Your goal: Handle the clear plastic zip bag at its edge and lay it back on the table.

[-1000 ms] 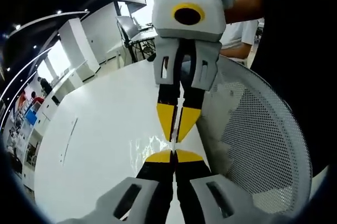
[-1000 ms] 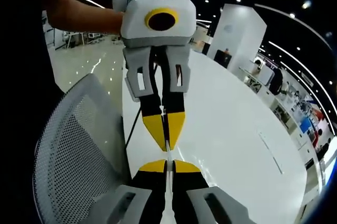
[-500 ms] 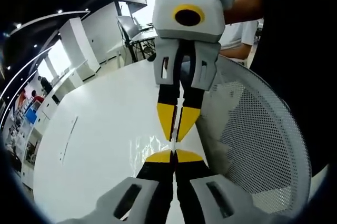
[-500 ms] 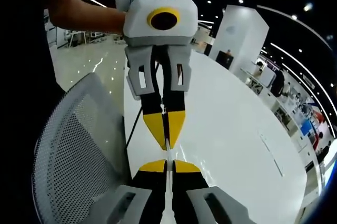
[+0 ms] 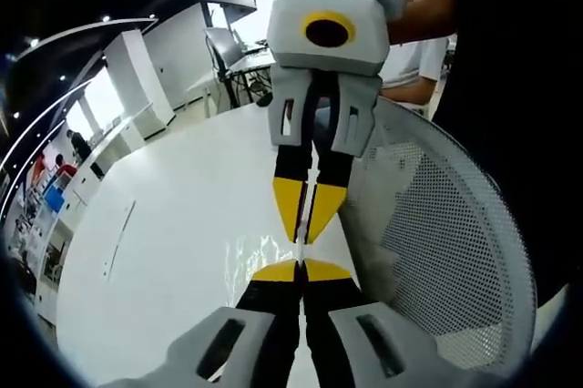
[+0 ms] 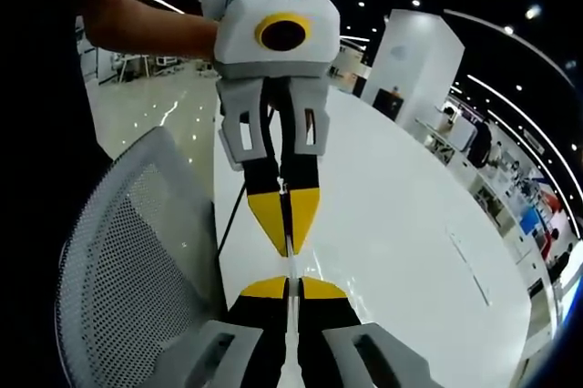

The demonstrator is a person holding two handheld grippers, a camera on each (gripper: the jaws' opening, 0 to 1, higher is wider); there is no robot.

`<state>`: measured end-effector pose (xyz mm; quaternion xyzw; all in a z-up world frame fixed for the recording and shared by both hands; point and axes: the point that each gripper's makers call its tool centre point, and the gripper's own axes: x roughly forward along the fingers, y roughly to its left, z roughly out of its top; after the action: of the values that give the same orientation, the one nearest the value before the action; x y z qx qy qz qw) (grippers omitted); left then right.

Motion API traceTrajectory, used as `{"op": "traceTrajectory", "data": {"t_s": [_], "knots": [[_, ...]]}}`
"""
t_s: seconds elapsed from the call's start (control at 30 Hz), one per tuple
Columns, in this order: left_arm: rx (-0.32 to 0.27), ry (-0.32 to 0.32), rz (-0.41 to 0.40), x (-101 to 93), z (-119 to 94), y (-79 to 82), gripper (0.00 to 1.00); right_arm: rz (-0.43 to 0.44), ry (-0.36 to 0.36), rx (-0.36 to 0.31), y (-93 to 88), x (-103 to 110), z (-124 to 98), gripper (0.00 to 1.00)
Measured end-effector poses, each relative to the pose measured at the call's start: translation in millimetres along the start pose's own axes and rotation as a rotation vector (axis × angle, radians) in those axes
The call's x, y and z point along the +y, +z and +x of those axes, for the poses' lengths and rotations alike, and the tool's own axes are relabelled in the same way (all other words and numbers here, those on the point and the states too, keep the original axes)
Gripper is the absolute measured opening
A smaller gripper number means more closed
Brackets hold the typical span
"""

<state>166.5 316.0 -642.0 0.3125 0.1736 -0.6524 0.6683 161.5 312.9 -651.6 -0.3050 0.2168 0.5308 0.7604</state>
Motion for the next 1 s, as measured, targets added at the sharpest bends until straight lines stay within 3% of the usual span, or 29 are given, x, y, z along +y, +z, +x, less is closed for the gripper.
{"op": "traceTrajectory", "data": {"t_s": [1.0], "knots": [[-0.003, 0.007, -0.020, 1.3, -6.3, -4.1, 0.00, 0.010, 0.006, -0.005, -1.3, 0.8, 0.6, 0.00]]}}
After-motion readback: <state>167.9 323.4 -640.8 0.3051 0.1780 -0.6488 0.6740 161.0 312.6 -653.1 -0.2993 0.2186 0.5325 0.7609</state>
